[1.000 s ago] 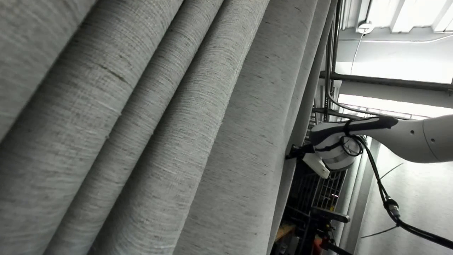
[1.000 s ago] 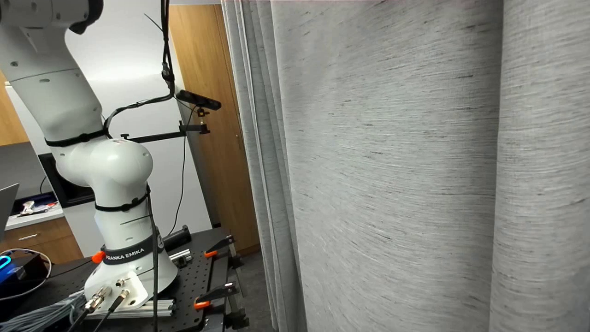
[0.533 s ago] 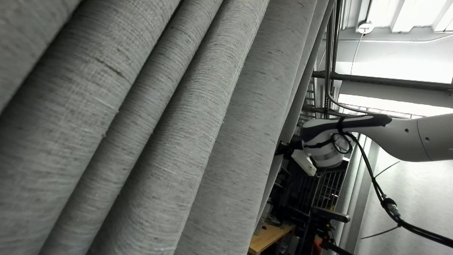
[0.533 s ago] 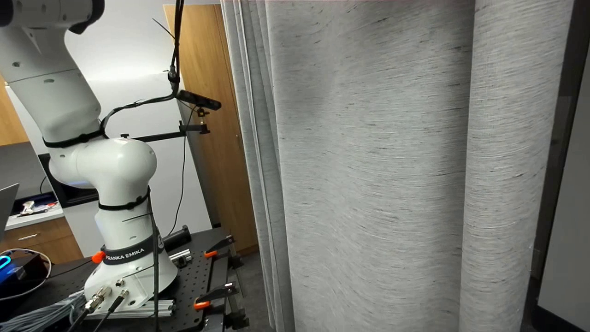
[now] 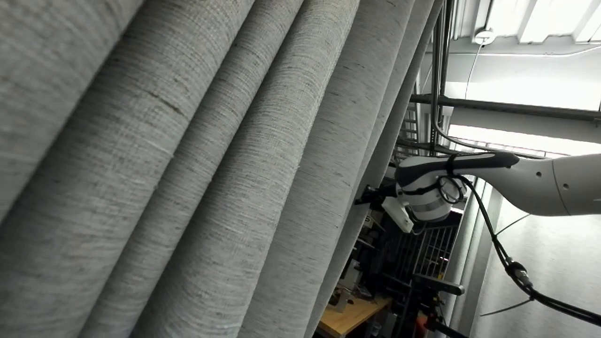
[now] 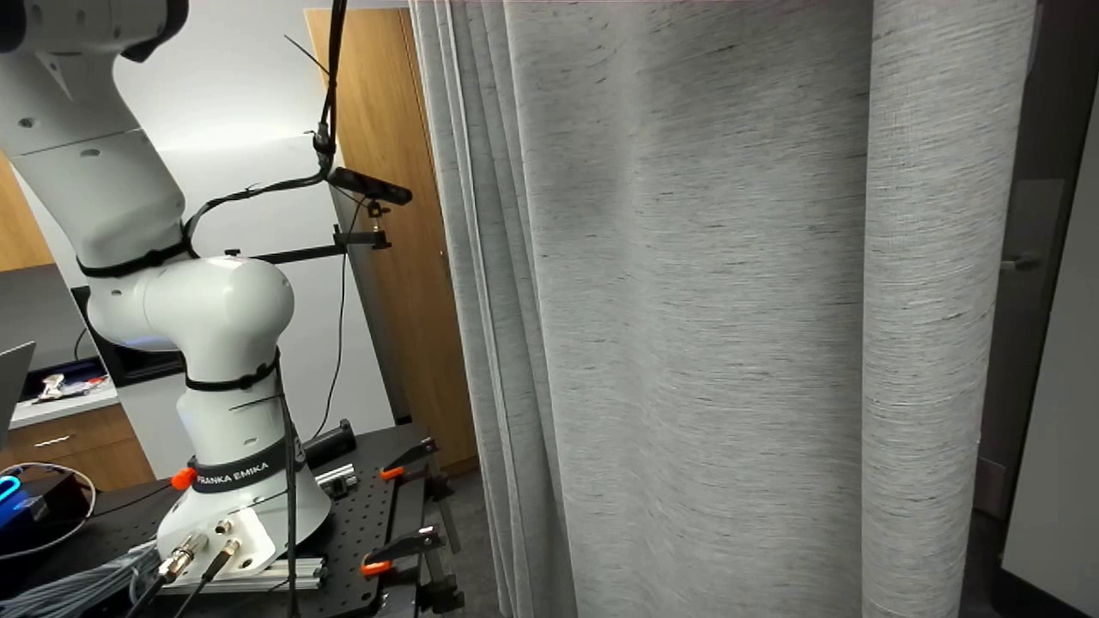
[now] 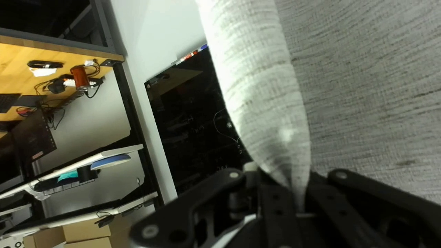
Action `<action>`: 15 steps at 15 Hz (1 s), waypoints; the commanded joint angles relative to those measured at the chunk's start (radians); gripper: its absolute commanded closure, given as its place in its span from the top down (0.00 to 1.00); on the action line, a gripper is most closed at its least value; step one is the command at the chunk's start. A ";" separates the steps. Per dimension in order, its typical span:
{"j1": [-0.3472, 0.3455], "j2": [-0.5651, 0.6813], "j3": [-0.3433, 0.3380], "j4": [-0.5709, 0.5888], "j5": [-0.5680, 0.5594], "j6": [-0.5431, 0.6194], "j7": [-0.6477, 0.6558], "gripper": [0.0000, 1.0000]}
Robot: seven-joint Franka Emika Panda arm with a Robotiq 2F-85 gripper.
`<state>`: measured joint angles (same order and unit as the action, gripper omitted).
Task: Slide the curtain to the right
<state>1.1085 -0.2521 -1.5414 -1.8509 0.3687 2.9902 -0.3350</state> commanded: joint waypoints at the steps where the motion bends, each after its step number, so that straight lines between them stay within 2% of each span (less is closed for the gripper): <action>1: 0.018 -0.026 -0.060 -0.109 -0.005 -0.038 -0.014 0.00; 6: 0.024 -0.033 -0.070 -0.104 -0.003 -0.038 -0.009 0.00; 7: 0.008 -0.014 -0.007 0.004 0.000 0.000 0.000 0.01; 15: 0.013 -0.014 -0.013 0.006 0.000 0.000 0.000 0.01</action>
<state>1.1213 -0.2665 -1.5548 -1.8447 0.3687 2.9902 -0.3350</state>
